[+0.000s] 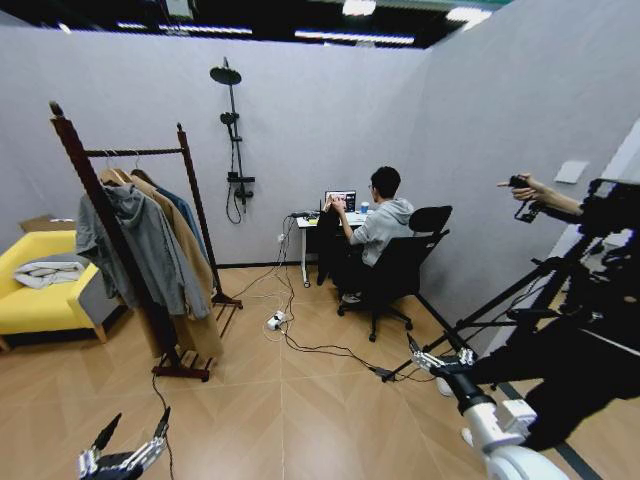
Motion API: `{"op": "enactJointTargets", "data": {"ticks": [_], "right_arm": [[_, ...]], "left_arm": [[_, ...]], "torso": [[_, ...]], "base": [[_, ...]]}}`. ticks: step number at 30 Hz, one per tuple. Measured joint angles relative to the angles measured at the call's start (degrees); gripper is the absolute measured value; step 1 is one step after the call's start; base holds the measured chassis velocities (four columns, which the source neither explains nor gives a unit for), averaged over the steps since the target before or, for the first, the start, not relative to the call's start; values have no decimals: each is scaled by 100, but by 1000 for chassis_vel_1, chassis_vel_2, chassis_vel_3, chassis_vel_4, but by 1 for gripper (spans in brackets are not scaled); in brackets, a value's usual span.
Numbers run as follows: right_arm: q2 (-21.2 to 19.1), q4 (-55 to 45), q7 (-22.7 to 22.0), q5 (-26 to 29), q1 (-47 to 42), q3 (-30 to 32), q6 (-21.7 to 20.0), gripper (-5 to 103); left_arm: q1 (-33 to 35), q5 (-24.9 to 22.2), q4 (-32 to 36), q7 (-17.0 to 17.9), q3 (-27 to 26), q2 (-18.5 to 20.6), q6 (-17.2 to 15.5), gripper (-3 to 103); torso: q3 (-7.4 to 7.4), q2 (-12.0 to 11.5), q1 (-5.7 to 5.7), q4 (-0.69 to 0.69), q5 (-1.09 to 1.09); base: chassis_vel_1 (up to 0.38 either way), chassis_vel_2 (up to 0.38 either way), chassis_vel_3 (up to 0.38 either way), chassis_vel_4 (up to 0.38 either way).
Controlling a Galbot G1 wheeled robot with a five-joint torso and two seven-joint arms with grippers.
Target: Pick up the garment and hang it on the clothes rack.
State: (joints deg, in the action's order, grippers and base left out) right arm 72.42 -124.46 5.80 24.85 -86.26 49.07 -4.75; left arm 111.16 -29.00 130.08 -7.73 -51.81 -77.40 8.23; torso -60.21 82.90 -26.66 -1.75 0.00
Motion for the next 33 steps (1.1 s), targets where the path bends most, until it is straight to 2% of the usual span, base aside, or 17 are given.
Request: {"op": "enactJointTargets", "data": {"ticks": [33], "right_arm": [[109, 9, -9, -75, 108, -80, -85, 100]], "left_arm": [[0, 0, 0, 0, 0, 0, 0, 100]], "torso": [[0, 0, 0, 0, 0]], "base": [[0, 0, 0, 0]]}}
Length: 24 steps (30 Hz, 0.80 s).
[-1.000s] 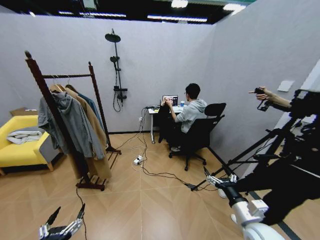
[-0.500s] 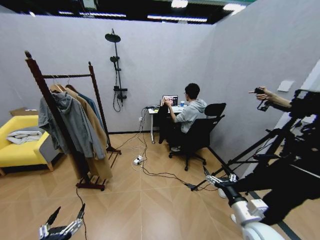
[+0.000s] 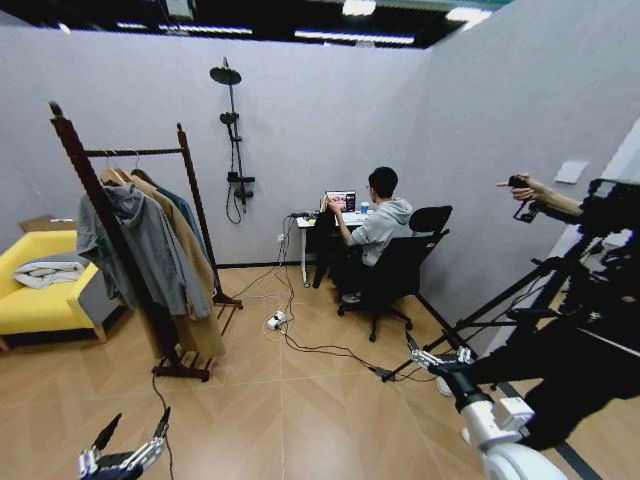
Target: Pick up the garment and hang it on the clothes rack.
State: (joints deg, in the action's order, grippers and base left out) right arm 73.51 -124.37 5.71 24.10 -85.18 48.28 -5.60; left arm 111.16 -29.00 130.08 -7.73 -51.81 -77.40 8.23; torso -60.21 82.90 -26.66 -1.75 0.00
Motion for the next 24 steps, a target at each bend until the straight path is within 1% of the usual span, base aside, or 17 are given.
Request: {"op": "enactJointTargets", "data": {"ticks": [24], "right_arm": [[154, -23, -64, -195, 154, -133, -190, 100]], "left_arm": [[0, 0, 0, 0, 0, 0, 0, 100]], "torso": [[0, 0, 0, 0, 0]], "base": [[0, 0, 0, 0]]}}
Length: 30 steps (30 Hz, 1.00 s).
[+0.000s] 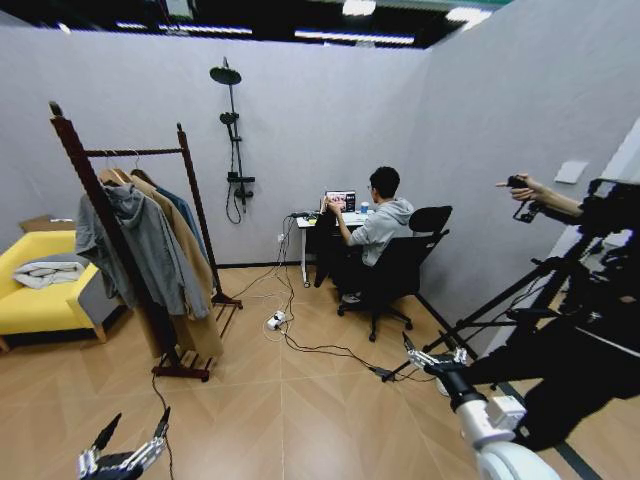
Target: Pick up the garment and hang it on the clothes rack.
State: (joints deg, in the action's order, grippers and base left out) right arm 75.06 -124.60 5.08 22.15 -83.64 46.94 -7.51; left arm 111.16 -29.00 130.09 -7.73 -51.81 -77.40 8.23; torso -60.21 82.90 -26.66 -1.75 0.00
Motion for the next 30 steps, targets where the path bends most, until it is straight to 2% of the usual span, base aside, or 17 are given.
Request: {"op": "enactJointTargets", "data": {"ticks": [14, 30], "right_arm": [[36, 55, 288, 90, -28, 68, 5, 100], [71, 54, 270, -36, 115, -180, -69, 100]], "left_arm": [[0, 0, 0, 0, 0, 0, 0, 100], [0, 0, 0, 0, 0, 0, 0, 100]], "torso": [[1, 2, 2, 0, 0], [0, 0, 0, 0, -1]], "base": [[-46, 37, 42, -40], [-236, 238, 235, -241]]}}
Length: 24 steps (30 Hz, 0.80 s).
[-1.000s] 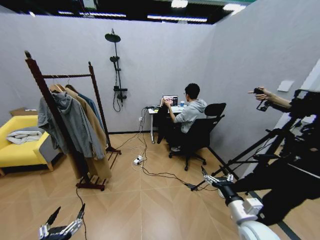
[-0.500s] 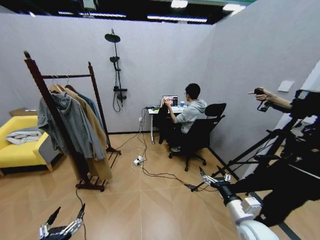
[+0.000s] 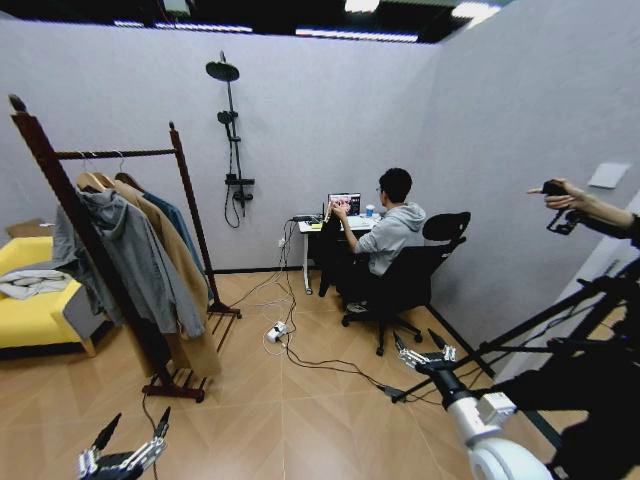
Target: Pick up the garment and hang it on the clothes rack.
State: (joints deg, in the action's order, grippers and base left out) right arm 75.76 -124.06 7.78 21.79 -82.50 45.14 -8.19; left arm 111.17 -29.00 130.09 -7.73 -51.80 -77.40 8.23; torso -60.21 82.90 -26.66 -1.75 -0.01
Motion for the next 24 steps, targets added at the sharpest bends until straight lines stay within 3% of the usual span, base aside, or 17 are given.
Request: {"op": "enactJointTargets", "data": {"ticks": [20, 24], "right_arm": [[82, 115, -92, -126, 186, -254, -76, 100], [80, 112, -113, -128, 187, -287, -76, 100]], "left_arm": [[0, 0, 0, -1, 0, 0, 0, 100], [-1, 0, 0, 0, 0, 0, 0, 100]], "torso": [[-1, -2, -2, 0, 6], [0, 1, 1, 0, -1]], "base": [[-342, 360, 362, -352], [-337, 358, 346, -350]]}}
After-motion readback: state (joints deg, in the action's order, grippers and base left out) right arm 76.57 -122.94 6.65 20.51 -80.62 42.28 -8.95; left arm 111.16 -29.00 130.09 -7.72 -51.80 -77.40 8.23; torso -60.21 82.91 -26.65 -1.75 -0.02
